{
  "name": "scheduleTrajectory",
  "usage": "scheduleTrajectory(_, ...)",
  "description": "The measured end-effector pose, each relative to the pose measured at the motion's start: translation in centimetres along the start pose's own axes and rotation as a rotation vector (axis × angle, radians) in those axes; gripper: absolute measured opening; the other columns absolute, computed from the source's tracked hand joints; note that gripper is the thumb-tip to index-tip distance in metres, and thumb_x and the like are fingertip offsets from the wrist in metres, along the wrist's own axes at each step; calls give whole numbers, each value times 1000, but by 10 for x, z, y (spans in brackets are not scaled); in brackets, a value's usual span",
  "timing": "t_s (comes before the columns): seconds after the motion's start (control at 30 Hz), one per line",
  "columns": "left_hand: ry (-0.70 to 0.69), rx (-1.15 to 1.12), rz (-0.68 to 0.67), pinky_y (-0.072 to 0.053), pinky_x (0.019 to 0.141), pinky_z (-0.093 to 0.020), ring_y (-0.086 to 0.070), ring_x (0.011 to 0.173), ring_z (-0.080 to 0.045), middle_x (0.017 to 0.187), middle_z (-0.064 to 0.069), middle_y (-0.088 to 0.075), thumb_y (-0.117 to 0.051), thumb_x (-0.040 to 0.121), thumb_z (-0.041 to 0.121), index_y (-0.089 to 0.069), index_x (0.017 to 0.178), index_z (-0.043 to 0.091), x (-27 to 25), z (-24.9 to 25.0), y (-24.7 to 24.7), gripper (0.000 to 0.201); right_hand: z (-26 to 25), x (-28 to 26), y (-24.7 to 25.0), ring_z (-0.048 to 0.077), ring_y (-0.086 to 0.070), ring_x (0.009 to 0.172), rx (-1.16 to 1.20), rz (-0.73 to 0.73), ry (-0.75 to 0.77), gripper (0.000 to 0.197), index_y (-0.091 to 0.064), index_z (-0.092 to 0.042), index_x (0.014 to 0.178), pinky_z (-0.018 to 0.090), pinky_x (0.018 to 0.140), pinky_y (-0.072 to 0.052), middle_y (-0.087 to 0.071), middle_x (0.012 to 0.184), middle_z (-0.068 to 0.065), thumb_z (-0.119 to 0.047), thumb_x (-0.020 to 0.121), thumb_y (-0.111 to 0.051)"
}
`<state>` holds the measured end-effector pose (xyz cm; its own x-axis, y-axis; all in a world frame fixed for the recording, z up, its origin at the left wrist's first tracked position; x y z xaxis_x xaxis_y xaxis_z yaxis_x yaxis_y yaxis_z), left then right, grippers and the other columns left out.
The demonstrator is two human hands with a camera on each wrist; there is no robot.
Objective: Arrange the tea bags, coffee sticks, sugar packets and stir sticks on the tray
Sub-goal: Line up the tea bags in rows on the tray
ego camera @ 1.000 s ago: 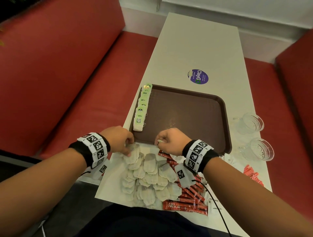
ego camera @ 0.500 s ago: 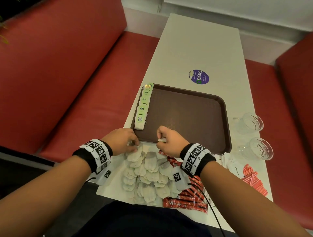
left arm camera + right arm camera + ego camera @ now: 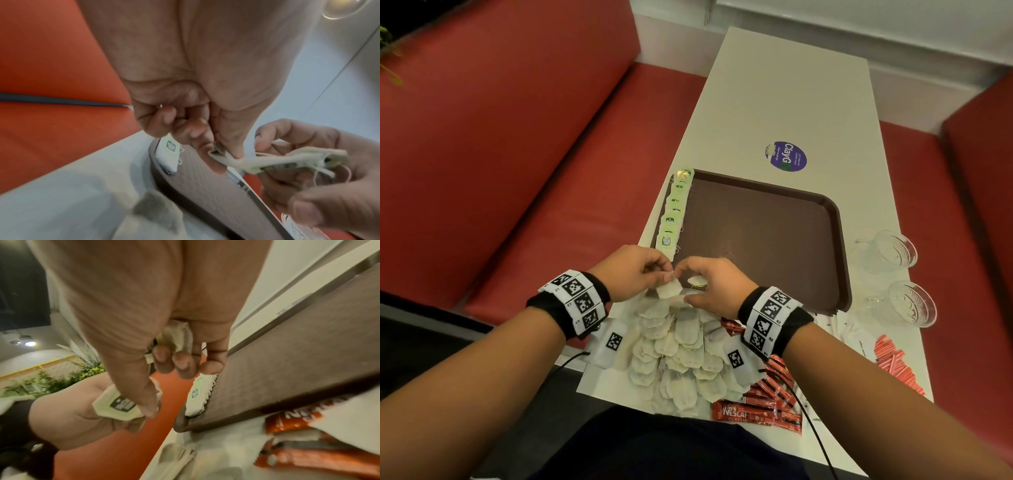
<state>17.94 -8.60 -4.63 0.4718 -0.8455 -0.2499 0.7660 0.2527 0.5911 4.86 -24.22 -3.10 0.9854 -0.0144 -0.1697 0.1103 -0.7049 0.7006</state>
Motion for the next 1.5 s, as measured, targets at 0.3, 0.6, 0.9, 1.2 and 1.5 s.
scheduleTrajectory(0.3, -95, 45, 136, -54, 69, -39, -64, 70, -18, 77, 4, -70, -59, 91, 54, -73, 88, 31, 4, 13, 7, 27, -1, 17, 12, 3, -56, 68, 14, 108, -57, 5, -72, -20, 91, 12, 59, -38, -67, 81, -7, -18, 88, -69)
scheduleTrajectory(0.6, -199, 111, 186, -52, 68, -38, -60, 68, -16, 73, 6, -66, -74, 88, 29, -72, 89, 29, 12, 25, 11, 2, 10, 22, 7, -1, -50, 56, 132, 124, -81, 25, -58, -31, 69, 10, 54, -35, -55, 62, -12, -16, 88, -66)
scheduleTrajectory(0.9, 121, 267, 185, -51, 81, -32, -63, 86, -17, 86, 8, -68, -65, 94, 28, -70, 106, 23, 41, -20, 9, 14, 24, 21, 16, 16, -46, 59, 108, 95, -244, 17, -41, -16, 100, 31, 56, -39, -52, 73, 1, -12, 91, -56)
scheduleTrajectory(1.2, 184, 266, 250, -49, 83, -35, -58, 90, -15, 94, 9, -59, -77, 84, 28, -65, 103, 29, 66, -22, 11, 22, 31, 22, 17, 13, -49, 62, 73, 57, -278, 6, -53, -14, 91, 28, 55, -39, -56, 74, -2, -17, 92, -58)
scheduleTrajectory(1.5, 114, 502, 35, -45, 79, -30, -56, 96, -14, 101, 11, -51, -83, 73, 38, -62, 100, 32, 66, -15, 2, 35, 40, 25, 22, 16, -61, 79, 6, 74, -272, 4, -61, -23, 93, 29, 68, -49, -66, 86, -4, -26, 92, -64)
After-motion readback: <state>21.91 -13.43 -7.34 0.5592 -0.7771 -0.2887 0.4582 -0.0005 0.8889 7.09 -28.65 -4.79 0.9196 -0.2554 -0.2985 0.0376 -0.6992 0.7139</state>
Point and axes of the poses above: each hand's wrist, its own x-axis towards the middle knuckle, its own y-axis out of the back of the hand, z = x × y, the point moved 2 cm from there along x, towards the middle knuckle
